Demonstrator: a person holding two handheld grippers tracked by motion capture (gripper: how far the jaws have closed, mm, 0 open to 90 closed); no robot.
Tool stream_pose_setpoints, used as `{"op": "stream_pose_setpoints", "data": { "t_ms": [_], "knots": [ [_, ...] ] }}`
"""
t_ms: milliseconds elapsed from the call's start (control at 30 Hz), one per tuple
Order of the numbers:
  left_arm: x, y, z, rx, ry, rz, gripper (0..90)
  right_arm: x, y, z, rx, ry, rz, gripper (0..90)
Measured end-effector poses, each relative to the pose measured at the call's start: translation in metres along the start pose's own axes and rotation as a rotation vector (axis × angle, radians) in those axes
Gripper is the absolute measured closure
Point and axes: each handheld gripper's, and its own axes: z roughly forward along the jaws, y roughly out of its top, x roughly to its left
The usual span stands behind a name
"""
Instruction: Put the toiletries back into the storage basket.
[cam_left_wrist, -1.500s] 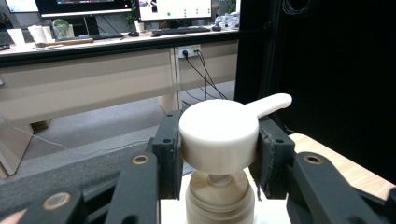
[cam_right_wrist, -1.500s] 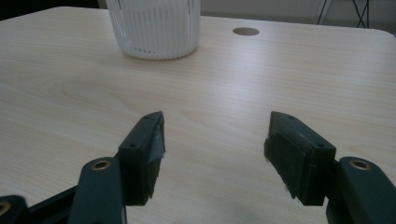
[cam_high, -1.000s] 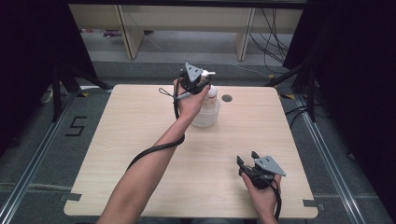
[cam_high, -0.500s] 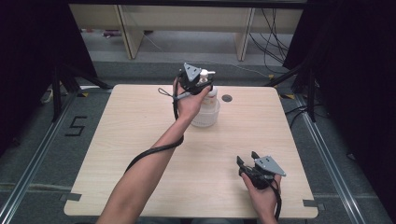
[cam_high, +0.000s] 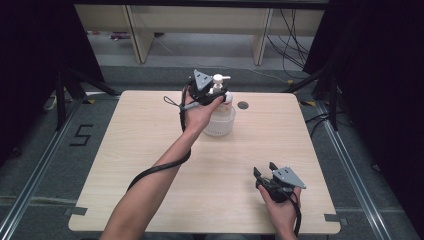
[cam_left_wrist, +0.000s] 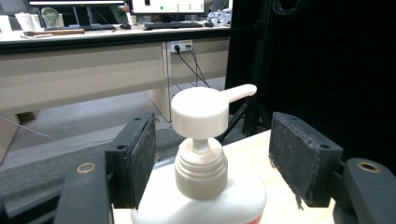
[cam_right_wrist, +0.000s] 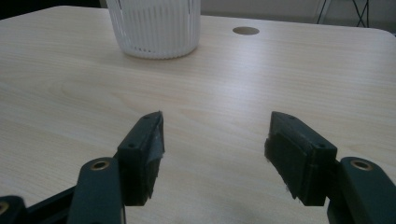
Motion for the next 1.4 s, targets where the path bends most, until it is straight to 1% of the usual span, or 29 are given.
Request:
{"op": "stream_pose_setpoints", "data": {
  "t_ms": [100, 133, 200, 367, 433, 467, 533, 567, 600, 633, 667, 700, 733, 800, 833, 867, 900, 933, 967, 1033, 1067, 1100, 1133, 1267, 1333, 1367, 1400],
  "knots": [
    [0.000, -0.001, -0.007, 0.012, -0.018, -0.023, 31.4, 0.000, 0.000, 0.000, 0.000, 0.001, -0.001, 37.5],
    [0.000, -0.001, -0.009, 0.009, -0.020, -0.019, 31.4, 0.000, 0.000, 0.000, 0.001, -0.001, 0.000, 37.5],
    [-0.001, -0.002, -0.013, 0.008, -0.022, -0.016, 31.4, -0.001, 0.000, 0.000, -0.001, 0.002, -0.014, 37.5],
    [-0.001, -0.004, -0.022, 0.010, -0.029, -0.003, 31.7, -0.001, 0.000, 0.000, -0.001, -0.001, -0.011, 37.5],
    [0.000, -0.005, -0.025, 0.010, -0.036, -0.003, 32.2, 0.000, 0.000, 0.000, -0.001, -0.001, -0.011, 37.5],
    [0.000, -0.005, -0.026, 0.014, -0.037, -0.002, 32.2, -0.001, 0.000, 0.000, -0.002, -0.009, -0.023, 37.4],
    [0.002, -0.006, -0.029, 0.016, -0.038, -0.004, 32.4, -0.001, 0.000, 0.000, -0.001, -0.010, -0.017, 37.5],
    [0.002, -0.007, -0.031, 0.016, -0.037, 0.002, 32.5, -0.001, 0.000, 0.000, 0.000, 0.004, -0.014, 37.4],
    [0.003, -0.007, -0.033, 0.015, -0.035, 0.001, 32.6, 0.000, 0.000, 0.000, -0.001, -0.002, -0.011, 37.5],
    [0.004, -0.007, -0.034, 0.013, -0.036, 0.002, 32.5, -0.001, 0.000, 0.001, 0.000, 0.008, -0.022, 37.5],
    [0.004, -0.007, -0.034, 0.013, -0.036, 0.002, 32.5, -0.001, 0.000, 0.001, -0.001, 0.007, -0.021, 37.4],
    [0.005, -0.008, -0.038, 0.011, -0.037, 0.005, 32.5, -0.001, 0.000, 0.001, -0.001, 0.007, -0.020, 37.4],
    [0.006, -0.009, -0.040, 0.011, -0.036, 0.010, 32.6, -0.001, 0.000, 0.000, -0.002, -0.010, -0.023, 37.4],
    [0.007, -0.012, -0.043, 0.019, -0.034, 0.007, 32.5, -0.001, 0.000, 0.000, -0.001, -0.012, -0.016, 37.5],
    [0.008, -0.014, -0.045, 0.022, -0.036, 0.007, 32.5, -0.001, 0.000, 0.000, -0.001, -0.011, -0.020, 37.4],
    [0.009, -0.015, -0.046, 0.025, -0.036, 0.005, 32.4, 0.002, 0.000, -0.001, 0.007, -0.006, 0.017, 37.5],
    [0.010, -0.016, -0.048, 0.026, -0.036, 0.004, 32.5, -0.001, 0.000, 0.001, -0.003, -0.004, -0.014, 37.5],
    [0.011, -0.018, -0.049, 0.028, -0.035, 0.007, 32.4, 0.000, 0.000, 0.000, -0.002, -0.004, -0.010, 37.5],
    [0.012, -0.019, -0.051, 0.029, -0.033, 0.010, 32.5, -0.001, 0.000, 0.000, -0.002, -0.010, -0.023, 37.4],
    [0.015, -0.022, -0.056, 0.033, -0.030, 0.017, 32.5, -0.001, 0.000, 0.000, -0.001, -0.012, -0.020, 37.4],
    [0.016, -0.024, -0.059, 0.036, -0.030, 0.023, 32.4, 0.002, 0.000, -0.001, 0.007, -0.006, 0.020, 37.4],
    [0.016, -0.025, -0.061, 0.035, -0.031, 0.026, 32.4, 0.000, 0.000, 0.000, 0.004, -0.003, 0.011, 37.5],
    [0.017, -0.027, -0.064, 0.038, -0.030, 0.034, 32.4, 0.000, 0.000, 0.000, 0.000, -0.002, -0.009, 37.5],
    [0.023, -0.034, -0.074, 0.045, -0.033, 0.052, 32.4, -0.001, 0.000, 0.000, 0.002, 0.002, -0.013, 37.5],
    [0.027, -0.039, -0.080, 0.052, -0.035, 0.053, 32.4, -0.001, 0.000, 0.000, -0.002, -0.006, -0.014, 37.4],
    [0.029, -0.042, -0.082, 0.055, -0.039, 0.045, 32.4, -0.001, 0.000, 0.000, -0.002, -0.012, -0.022, 37.5],
    [0.031, -0.045, -0.085, 0.058, -0.044, 0.033, 32.5, -0.001, 0.000, 0.000, -0.001, -0.012, -0.018, 37.5]
  ]
}}
